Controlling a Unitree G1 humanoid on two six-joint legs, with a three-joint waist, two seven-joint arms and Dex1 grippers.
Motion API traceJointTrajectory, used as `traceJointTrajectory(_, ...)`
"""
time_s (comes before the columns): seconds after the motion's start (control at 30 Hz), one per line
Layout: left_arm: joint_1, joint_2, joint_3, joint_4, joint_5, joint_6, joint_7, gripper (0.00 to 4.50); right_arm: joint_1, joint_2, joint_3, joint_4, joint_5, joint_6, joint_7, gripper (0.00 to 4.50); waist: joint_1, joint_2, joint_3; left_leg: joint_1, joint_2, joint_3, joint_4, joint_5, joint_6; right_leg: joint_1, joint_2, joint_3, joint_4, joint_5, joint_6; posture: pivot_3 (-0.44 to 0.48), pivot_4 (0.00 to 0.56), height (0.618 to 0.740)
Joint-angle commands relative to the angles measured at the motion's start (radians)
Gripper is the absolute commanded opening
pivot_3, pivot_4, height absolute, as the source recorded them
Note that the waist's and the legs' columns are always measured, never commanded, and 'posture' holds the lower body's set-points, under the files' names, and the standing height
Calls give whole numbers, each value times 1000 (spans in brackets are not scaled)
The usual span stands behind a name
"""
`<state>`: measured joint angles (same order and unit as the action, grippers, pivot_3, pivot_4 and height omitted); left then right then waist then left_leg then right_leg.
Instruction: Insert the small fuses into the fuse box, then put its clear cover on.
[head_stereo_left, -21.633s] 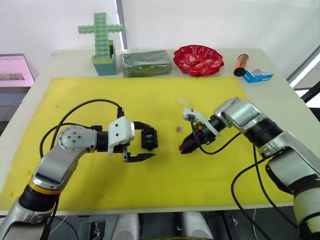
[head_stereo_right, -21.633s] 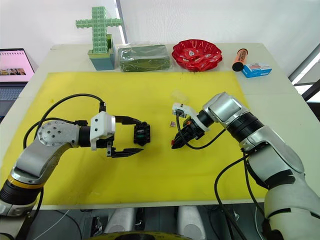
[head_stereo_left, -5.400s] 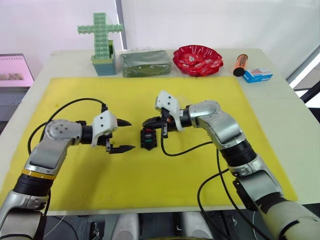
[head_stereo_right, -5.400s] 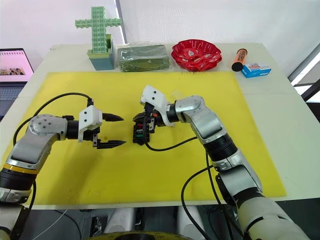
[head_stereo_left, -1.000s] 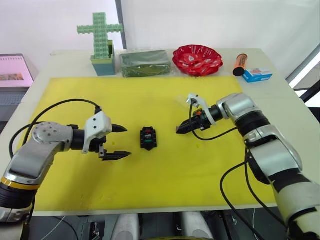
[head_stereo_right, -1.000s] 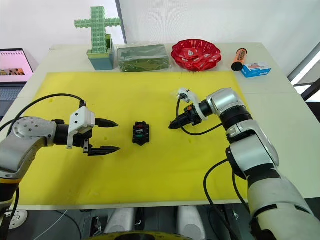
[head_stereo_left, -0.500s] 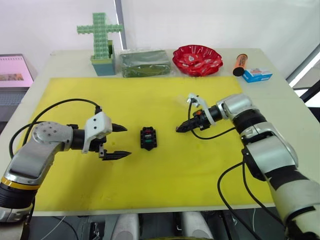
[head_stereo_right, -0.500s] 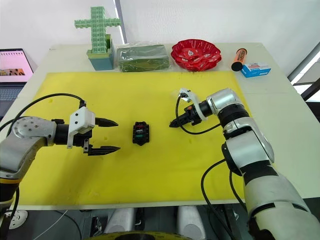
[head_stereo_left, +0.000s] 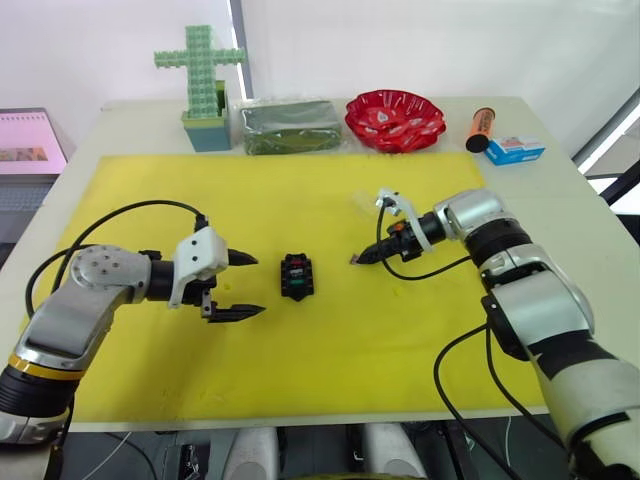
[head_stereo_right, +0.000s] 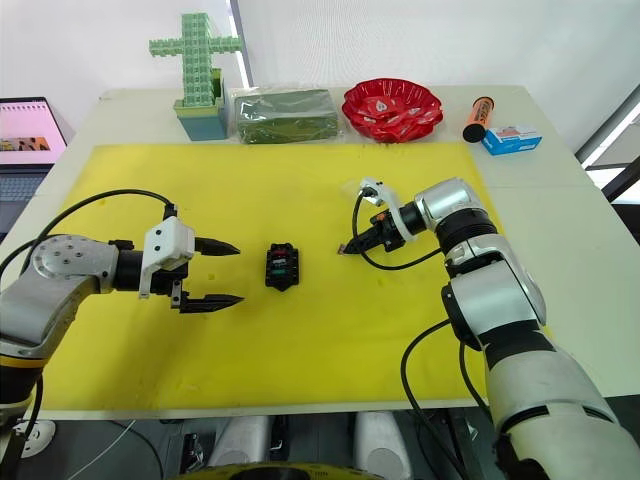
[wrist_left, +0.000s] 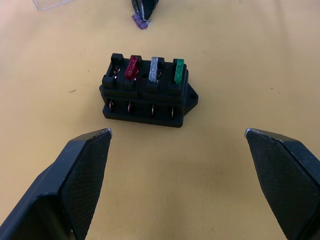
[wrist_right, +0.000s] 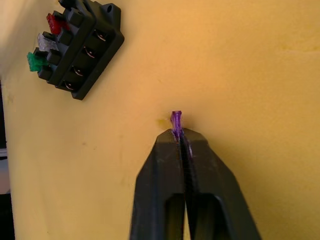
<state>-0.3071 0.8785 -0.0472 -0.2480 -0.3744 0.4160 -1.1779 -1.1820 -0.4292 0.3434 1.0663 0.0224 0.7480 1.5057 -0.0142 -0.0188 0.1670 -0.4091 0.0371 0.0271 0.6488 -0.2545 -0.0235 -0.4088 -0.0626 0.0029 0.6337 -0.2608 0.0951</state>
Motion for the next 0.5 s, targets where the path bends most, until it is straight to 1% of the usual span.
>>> traceJointTrajectory(0.03, -10, -3, 6, -3, 5, -21, 2, 4500, -19, 2, -18, -12, -7, 1, 0, 2, 0, 0, 0, 0, 0, 0, 0, 0, 0, 0, 0, 0, 0, 0, 0, 0, 150, 740)
traceJointTrajectory(0.23, -8, -6, 6, -2, 8, -25, 2, 4500, -15, -15, -28, -57, 8, 57, 21, 2, 0, 0, 0, 0, 0, 0, 0, 0, 0, 0, 0, 0, 0, 0, 0, 0, 150, 740)
traceJointTrajectory(0.33, -6, -10, 7, -1, 11, -28, 3, 4500, -1, -34, -40, -110, 26, 116, 25, 2, 0, 0, 0, 0, 0, 0, 0, 0, 0, 0, 0, 0, 0, 0, 0, 0, 150, 740)
traceJointTrajectory(0.5, -4, -17, 5, 1, 16, -31, 3, 4500, 35, -52, -86, -202, 74, 249, -15, 2, 1, 0, 0, 0, 0, 0, 0, 0, 0, 0, 0, 0, 0, 0, 0, 0, 150, 740)
